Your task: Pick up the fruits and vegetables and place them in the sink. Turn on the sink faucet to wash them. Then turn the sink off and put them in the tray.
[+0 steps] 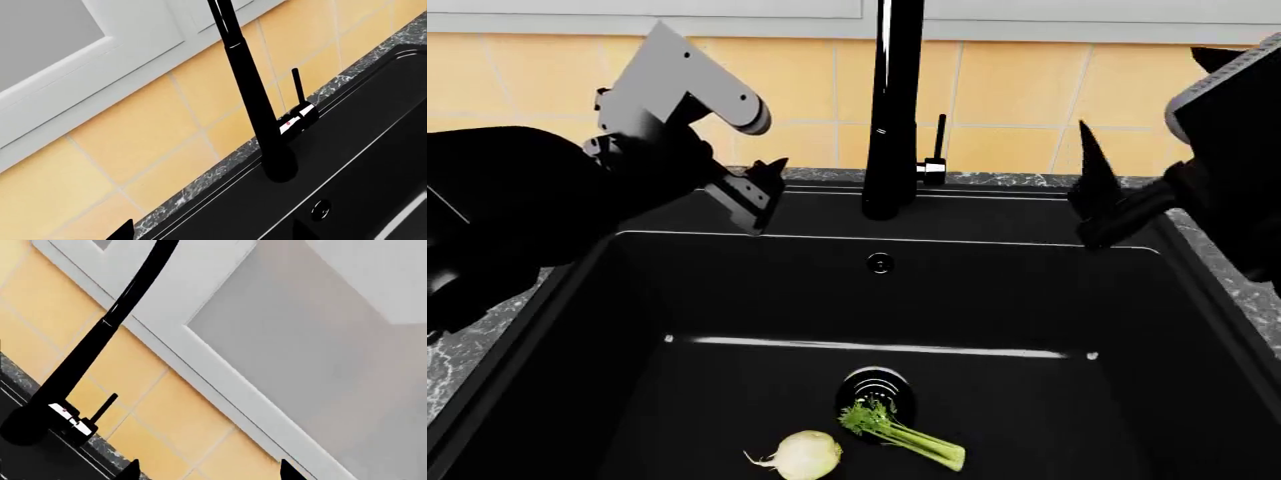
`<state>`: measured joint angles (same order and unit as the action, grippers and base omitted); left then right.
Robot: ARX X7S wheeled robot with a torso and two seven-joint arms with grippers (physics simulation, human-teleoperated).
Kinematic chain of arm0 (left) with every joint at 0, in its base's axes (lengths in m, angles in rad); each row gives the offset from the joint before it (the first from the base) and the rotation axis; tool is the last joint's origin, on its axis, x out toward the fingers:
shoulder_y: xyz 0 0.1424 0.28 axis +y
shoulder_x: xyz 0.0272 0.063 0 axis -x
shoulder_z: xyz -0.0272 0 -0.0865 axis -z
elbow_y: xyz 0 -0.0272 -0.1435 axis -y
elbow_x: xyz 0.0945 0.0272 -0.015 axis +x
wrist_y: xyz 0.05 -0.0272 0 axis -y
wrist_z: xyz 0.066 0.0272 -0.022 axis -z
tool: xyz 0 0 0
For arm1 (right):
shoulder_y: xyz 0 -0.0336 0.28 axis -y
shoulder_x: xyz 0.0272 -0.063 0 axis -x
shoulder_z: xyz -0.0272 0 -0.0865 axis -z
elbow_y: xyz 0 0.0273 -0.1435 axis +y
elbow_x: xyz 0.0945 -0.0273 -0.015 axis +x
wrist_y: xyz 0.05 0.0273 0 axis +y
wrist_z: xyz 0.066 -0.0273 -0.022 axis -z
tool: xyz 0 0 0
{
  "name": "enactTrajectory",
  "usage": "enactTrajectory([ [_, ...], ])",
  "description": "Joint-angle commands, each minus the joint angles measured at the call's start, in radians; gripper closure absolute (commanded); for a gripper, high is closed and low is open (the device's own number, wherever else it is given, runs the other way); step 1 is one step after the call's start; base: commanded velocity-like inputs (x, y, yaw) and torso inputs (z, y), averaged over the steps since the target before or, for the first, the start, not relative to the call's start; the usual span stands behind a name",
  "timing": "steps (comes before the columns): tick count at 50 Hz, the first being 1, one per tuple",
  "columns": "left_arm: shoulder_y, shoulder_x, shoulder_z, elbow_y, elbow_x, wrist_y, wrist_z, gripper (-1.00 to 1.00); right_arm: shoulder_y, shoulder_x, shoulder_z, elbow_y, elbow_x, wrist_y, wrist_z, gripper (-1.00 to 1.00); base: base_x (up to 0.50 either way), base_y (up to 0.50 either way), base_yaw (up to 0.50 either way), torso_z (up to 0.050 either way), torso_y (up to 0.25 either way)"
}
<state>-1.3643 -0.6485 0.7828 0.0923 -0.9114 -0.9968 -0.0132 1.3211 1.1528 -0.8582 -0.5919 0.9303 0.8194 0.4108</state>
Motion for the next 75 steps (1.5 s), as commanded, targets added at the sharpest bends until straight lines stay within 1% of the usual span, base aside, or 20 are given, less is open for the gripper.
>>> enactTrajectory([
  [1, -0.002, 0.000, 0.004, 0.000, 0.000, -0.002, 0.000, -1.00, 0.076, -0.130, 0.027, 0.143, -0.035, -0.001, 0.065, -1.00, 0.00, 0.00, 0.00, 0.000, 0.000],
  [10, -0.004, 0.008, 0.010, -0.005, 0.005, 0.002, 0.005, -1.00, 0.109, -0.322, -0.039, 0.410, -0.144, -0.063, -0.029, -1.00, 0.00, 0.00, 0.00, 0.000, 0.000],
  [15, -0.004, 0.012, 0.013, -0.011, 0.008, 0.008, 0.008, -1.00, 0.117, -0.407, -0.028, 0.545, -0.166, -0.128, -0.053, -1.00, 0.00, 0.00, 0.00, 0.000, 0.000],
  [19, -0.005, 0.017, 0.016, -0.017, 0.011, 0.011, 0.012, -1.00, 0.118, -0.455, -0.035, 0.625, -0.178, -0.148, -0.068, -1.00, 0.00, 0.00, 0.00, 0.000, 0.000],
  [23, -0.002, 0.016, 0.017, -0.013, 0.009, 0.012, 0.011, -1.00, 0.106, -0.479, -0.043, 0.658, -0.179, -0.157, -0.082, -1.00, 0.00, 0.00, 0.00, 0.000, 0.000],
  [33, 0.000, 0.016, 0.014, -0.013, 0.005, 0.014, 0.010, -1.00, 0.100, -0.485, -0.039, 0.667, -0.177, -0.163, -0.081, -1.00, 0.00, 0.00, 0.00, 0.000, 0.000],
  [37, 0.005, 0.018, 0.009, -0.015, 0.000, 0.017, 0.006, -1.00, 0.064, -0.524, -0.004, 0.777, -0.190, -0.278, -0.096, -1.00, 0.00, 0.00, 0.00, 0.000, 0.000],
  [43, -0.004, 0.024, 0.018, -0.017, 0.006, 0.015, 0.012, -1.00, 0.046, -0.618, 0.012, 1.020, -0.239, -0.448, -0.164, -1.00, 0.00, 0.00, 0.00, 0.000, 0.000],
  [48, -0.003, 0.019, 0.015, -0.010, -0.001, 0.012, 0.012, -1.00, 0.047, -0.649, 0.034, 1.093, -0.235, -0.513, -0.197, -1.00, 0.00, 0.00, 0.00, 0.000, 0.000],
  [53, -0.005, 0.026, 0.027, -0.006, 0.003, 0.004, 0.009, -1.00, 0.055, -0.690, 0.028, 1.155, -0.231, -0.539, -0.259, -1.00, 0.00, 0.00, 0.00, 0.000, 0.000],
  [64, -0.012, 0.021, 0.027, 0.004, -0.003, -0.011, 0.001, -1.00, 0.086, -0.753, 0.010, 1.256, -0.237, -0.548, -0.330, -1.00, 0.00, 0.00, 0.00, 0.000, 0.000],
  [75, -0.013, 0.018, 0.027, 0.004, -0.003, -0.010, 0.001, -1.00, 0.099, -0.785, 0.009, 1.327, -0.227, -0.560, -0.397, -1.00, 0.00, 0.00, 0.00, 0.000, 0.000],
])
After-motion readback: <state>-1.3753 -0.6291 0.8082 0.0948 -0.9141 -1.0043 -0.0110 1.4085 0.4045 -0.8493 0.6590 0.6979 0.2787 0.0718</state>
